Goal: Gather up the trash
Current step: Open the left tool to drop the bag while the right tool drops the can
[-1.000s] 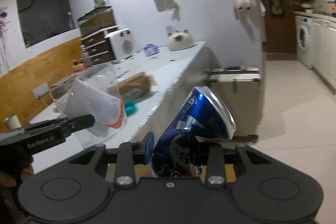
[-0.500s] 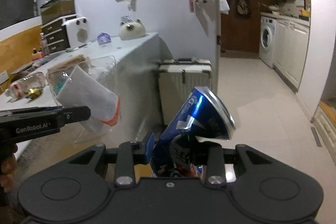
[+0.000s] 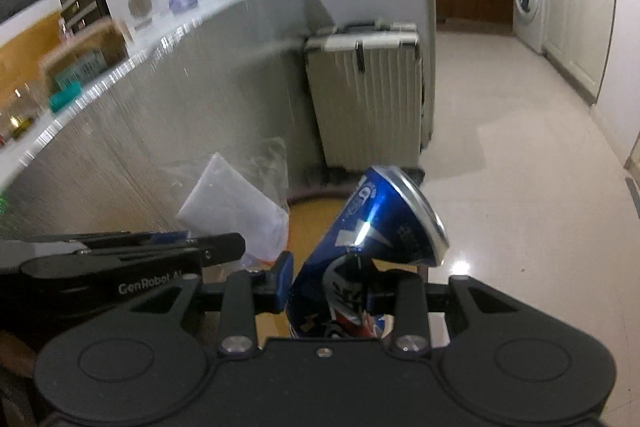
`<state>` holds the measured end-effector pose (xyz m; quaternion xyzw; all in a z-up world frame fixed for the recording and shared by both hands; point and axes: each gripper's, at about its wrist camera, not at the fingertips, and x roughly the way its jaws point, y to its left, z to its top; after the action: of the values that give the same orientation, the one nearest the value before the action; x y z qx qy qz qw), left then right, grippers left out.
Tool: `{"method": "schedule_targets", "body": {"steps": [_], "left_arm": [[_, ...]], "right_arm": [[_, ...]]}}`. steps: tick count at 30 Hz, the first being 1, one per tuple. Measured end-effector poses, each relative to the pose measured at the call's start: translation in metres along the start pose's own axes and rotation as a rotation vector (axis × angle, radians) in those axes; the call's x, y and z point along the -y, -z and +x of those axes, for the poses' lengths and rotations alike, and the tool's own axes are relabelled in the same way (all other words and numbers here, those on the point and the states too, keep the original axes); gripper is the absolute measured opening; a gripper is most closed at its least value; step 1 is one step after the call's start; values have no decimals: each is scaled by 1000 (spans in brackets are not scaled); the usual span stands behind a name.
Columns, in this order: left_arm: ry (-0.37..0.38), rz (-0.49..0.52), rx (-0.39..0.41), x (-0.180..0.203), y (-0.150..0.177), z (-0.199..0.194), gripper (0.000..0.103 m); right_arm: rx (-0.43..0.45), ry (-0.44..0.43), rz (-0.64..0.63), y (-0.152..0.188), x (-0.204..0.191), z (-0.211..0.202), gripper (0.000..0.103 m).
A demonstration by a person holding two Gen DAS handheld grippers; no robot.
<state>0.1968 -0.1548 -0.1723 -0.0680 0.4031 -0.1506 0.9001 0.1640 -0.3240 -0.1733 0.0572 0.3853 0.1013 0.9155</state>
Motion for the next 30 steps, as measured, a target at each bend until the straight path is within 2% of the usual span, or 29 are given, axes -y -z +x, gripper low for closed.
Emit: {"method": "schedule_targets", "body": {"steps": [8, 17, 23, 26, 30], "left_arm": [[-32, -64, -121, -36, 9, 59, 26], [-46, -127, -232, -65, 20, 102, 27], [-49, -110, -248, -66, 20, 113, 32], [-56, -111, -245, -66, 19, 112, 34], [-38, -124, -242, -67, 20, 105, 47]], "right_arm": [[-132, -28, 129, 11, 18, 76, 35], [-279, -46, 101, 24, 7, 137, 35], [-332, -49, 80, 20, 7, 155, 36], [-330, -47, 76, 18, 6, 152, 47], [-307, -27, 66, 20, 6, 142, 53]]}}
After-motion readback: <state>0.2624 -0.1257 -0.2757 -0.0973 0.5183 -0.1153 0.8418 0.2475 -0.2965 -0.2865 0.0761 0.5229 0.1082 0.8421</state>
